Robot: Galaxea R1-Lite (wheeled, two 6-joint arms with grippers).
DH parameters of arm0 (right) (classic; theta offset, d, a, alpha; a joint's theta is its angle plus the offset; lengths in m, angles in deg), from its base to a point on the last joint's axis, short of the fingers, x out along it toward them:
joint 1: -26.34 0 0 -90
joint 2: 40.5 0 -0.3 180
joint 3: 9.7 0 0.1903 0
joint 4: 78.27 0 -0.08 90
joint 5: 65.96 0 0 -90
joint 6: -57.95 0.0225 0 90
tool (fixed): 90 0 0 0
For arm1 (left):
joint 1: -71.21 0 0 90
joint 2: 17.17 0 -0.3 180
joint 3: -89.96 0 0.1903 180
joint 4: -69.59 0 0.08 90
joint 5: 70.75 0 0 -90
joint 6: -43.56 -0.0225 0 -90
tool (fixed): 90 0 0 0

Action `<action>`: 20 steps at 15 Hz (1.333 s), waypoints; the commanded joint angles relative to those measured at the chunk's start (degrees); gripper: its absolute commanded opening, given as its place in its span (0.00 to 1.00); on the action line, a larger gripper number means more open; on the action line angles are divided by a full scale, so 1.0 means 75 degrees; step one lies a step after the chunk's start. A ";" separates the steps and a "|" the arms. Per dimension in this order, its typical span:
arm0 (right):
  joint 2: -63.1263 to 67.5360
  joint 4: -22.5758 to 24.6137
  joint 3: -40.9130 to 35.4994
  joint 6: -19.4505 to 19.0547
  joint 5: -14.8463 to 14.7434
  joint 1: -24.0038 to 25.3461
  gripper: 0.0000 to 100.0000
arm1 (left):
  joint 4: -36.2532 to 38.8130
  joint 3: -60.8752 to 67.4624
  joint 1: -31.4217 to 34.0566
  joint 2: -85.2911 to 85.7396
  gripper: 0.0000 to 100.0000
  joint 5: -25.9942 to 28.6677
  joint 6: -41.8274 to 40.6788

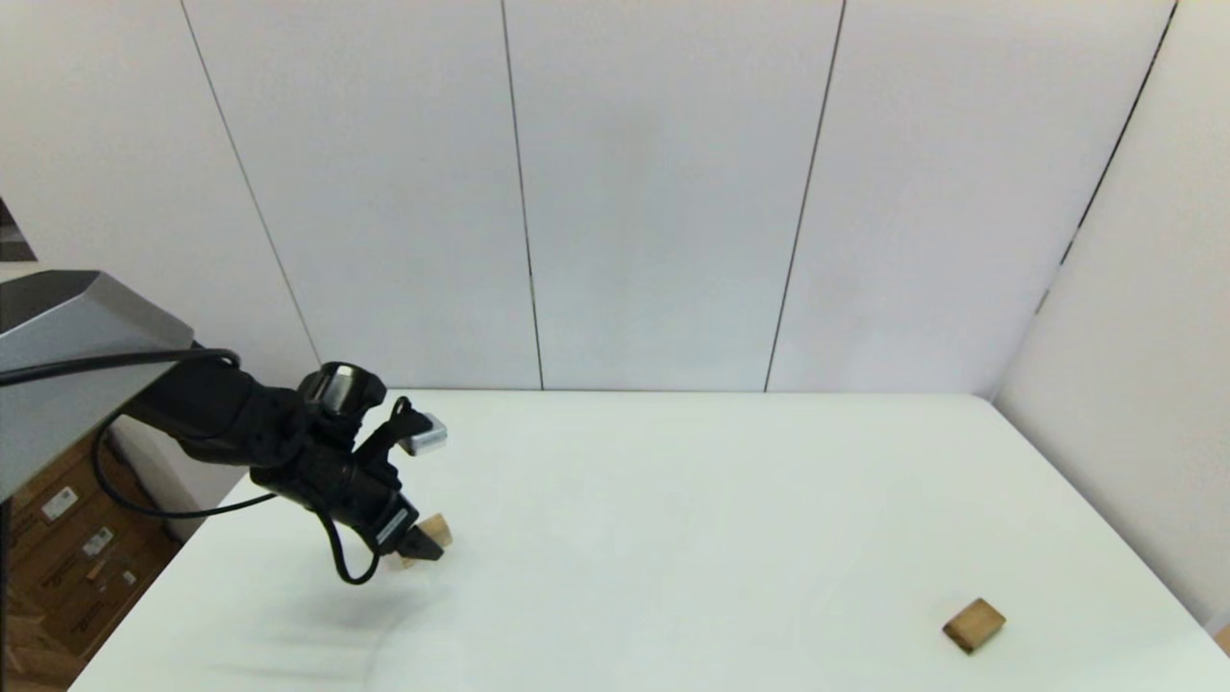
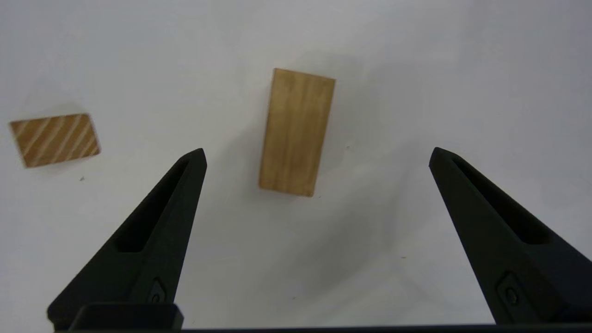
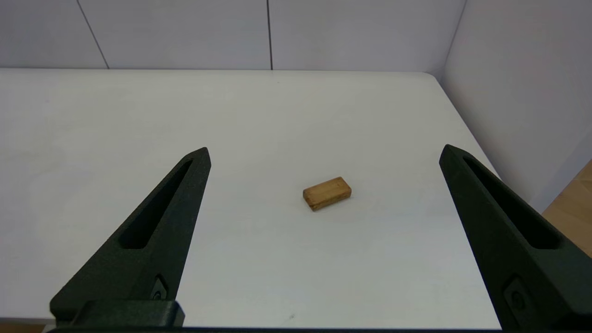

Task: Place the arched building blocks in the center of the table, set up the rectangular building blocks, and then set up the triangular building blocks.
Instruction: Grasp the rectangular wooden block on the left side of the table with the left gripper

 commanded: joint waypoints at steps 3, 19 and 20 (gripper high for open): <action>-0.0002 -0.0001 0.0001 0.0000 -0.0002 0.0001 1.00 | 0.0004 -0.0057 -0.0319 -0.0475 1.00 0.0031 -0.0028; -0.0002 -0.0001 0.0001 0.0000 -0.0002 0.0001 1.00 | 0.0004 -0.0338 -0.0014 -0.0791 0.00 0.0113 -0.0157; -0.0002 -0.0001 0.0001 0.0000 -0.0002 0.0001 1.00 | 0.0004 -0.0327 -0.0003 -0.0733 0.00 0.0113 -0.0157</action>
